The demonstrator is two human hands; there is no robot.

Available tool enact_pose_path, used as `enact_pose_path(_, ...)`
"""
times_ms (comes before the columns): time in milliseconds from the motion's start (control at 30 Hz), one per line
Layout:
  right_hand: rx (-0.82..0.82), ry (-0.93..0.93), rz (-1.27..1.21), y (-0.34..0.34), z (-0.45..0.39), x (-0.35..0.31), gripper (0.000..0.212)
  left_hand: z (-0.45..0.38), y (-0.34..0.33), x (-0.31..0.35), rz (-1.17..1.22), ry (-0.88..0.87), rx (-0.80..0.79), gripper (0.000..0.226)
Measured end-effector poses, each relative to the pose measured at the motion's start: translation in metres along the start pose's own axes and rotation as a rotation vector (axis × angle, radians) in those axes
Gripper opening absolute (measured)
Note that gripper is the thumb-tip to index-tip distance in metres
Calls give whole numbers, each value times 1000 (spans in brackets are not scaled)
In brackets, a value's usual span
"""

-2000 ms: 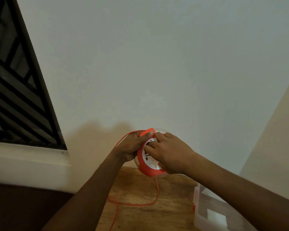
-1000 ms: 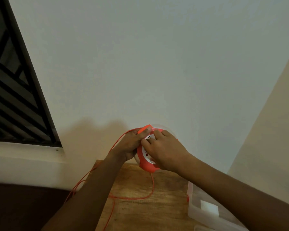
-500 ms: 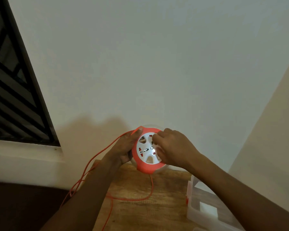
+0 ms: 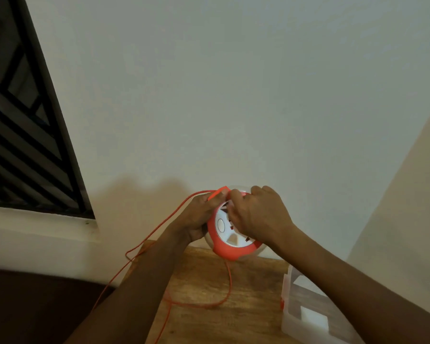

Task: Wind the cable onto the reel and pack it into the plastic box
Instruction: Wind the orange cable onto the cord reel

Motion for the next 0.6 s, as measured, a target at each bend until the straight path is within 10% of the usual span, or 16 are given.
enact_pose_path(600,-130,265,4,6,10,-40,63,1,12,10,-7,-11,56,32)
Point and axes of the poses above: each hand's wrist, its own z-axis away from the middle knuckle, its own y-axis out of the back of the hand, x = y × z, the point moved 10 cm from there along -z, towards the middle knuckle, and after that the axes turned 4 degrees about y, right-handed, at the moved point
